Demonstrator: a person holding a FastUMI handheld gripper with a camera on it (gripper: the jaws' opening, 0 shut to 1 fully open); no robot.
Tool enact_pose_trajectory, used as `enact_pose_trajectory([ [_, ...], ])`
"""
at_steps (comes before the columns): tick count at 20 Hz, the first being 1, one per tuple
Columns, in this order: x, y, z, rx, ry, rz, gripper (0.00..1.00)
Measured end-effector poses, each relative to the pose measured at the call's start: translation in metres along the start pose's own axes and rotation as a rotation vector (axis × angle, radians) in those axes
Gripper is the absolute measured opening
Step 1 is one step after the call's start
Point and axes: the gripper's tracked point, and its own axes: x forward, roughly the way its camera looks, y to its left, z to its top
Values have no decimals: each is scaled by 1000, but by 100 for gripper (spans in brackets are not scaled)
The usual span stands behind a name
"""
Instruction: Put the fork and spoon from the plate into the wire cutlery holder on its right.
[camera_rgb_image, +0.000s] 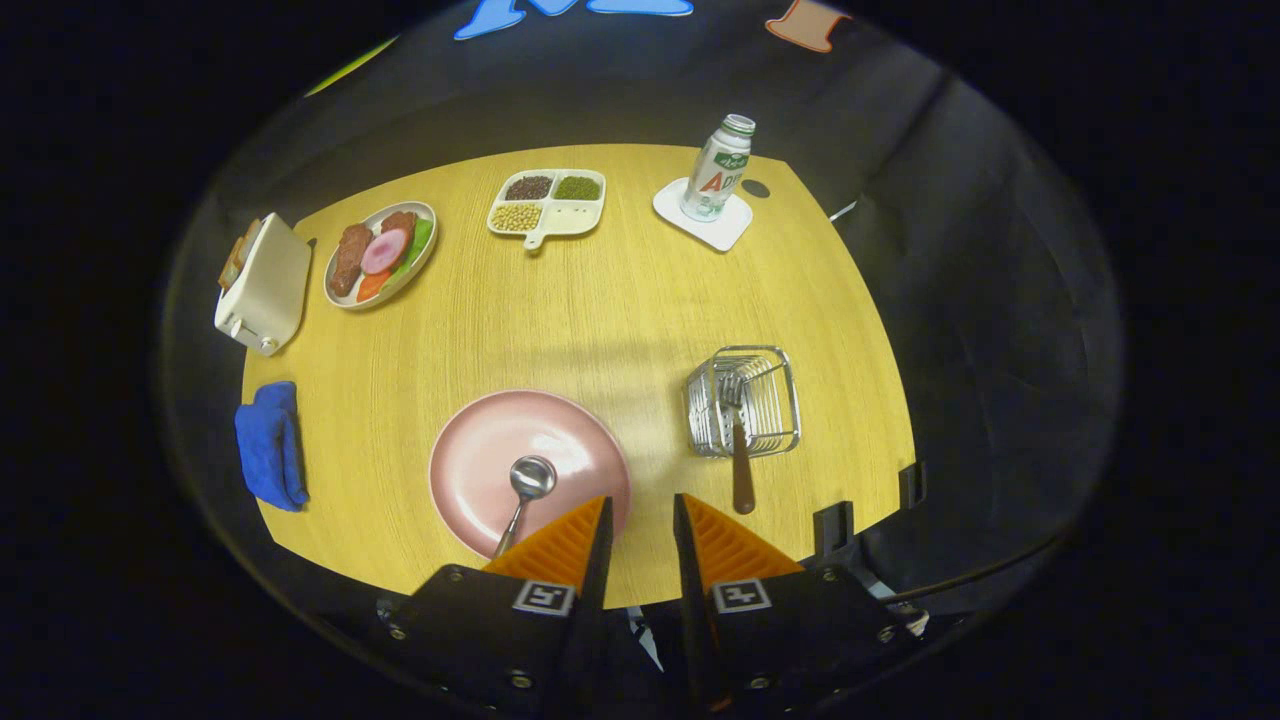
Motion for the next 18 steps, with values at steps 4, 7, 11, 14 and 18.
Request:
enact_pose_trajectory([
  [4, 17, 36, -26, 20, 77, 51, 39],
  [7, 33, 65, -47, 63, 142, 98, 39],
  [11, 52, 90, -71, 88, 219, 136, 39],
  [14, 66, 106, -81, 114, 247, 172, 39],
  [18, 84, 117, -90, 139, 271, 187, 39],
])
